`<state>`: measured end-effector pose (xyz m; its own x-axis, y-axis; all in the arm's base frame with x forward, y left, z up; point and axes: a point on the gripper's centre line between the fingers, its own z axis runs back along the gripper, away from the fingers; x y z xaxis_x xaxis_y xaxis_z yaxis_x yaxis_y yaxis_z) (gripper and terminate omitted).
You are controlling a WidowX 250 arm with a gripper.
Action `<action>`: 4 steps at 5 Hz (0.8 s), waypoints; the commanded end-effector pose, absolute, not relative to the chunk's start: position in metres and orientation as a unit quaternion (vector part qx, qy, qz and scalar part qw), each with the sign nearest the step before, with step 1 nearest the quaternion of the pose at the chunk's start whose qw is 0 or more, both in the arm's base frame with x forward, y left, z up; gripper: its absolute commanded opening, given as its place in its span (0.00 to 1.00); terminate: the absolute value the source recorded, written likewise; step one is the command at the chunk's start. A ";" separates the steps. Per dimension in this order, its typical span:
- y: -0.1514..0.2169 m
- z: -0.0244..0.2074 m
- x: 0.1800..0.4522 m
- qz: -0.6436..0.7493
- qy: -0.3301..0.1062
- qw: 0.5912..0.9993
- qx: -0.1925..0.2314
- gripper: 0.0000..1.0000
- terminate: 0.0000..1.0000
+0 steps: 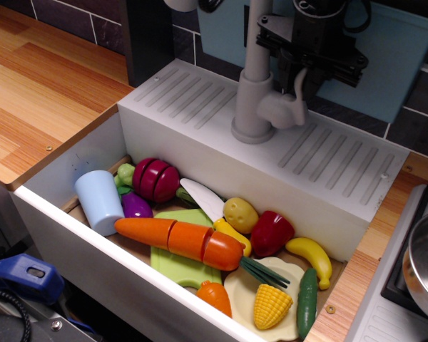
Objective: Turn lever vertical to front
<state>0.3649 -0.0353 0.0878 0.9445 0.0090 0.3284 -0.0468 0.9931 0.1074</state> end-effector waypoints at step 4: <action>-0.064 0.057 0.292 0.132 -0.182 0.974 -0.001 0.00 0.00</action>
<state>0.3061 -0.0467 0.0578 0.8784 0.2525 0.4058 -0.2517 0.9662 -0.0564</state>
